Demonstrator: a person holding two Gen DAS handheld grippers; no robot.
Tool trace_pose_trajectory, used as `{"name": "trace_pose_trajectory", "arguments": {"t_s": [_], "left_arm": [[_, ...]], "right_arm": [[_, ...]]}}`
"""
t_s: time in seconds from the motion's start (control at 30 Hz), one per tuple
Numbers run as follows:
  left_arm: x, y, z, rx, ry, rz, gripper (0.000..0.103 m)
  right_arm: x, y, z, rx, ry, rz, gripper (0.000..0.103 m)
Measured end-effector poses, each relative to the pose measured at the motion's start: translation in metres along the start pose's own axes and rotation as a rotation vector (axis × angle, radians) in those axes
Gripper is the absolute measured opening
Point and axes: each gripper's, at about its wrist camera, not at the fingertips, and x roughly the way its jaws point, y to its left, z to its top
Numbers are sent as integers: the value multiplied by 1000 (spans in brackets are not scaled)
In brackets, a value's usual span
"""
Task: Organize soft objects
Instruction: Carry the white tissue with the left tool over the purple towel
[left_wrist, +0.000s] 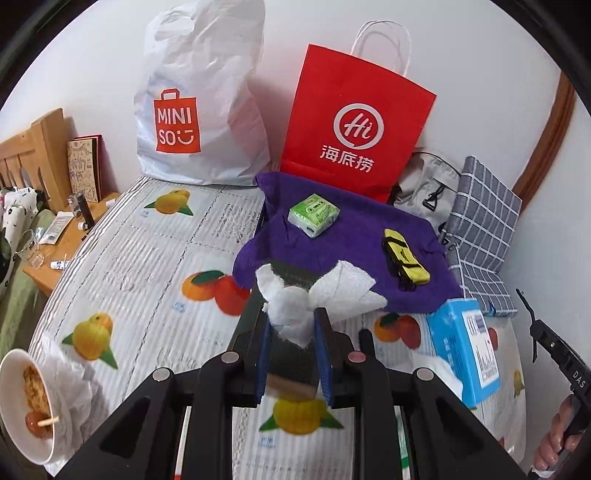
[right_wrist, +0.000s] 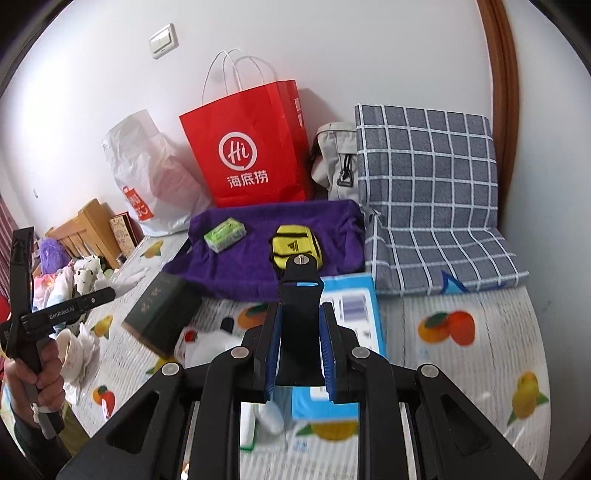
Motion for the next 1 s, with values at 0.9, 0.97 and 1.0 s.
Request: {"name": "trace_pose_trajectory", "arguments": {"t_s": [0.9,0.97,1.0], "left_arm": [[122,-15,80,13,135,45,21],[130,-13,81,11,149,54,21],[133,-12,81,12,156,54,21]], "right_arm": [[137,-15,101,5,54,19,21],[149,-19,103,16,70,17,21],[154,-20,104,18,79,16,21]]}}
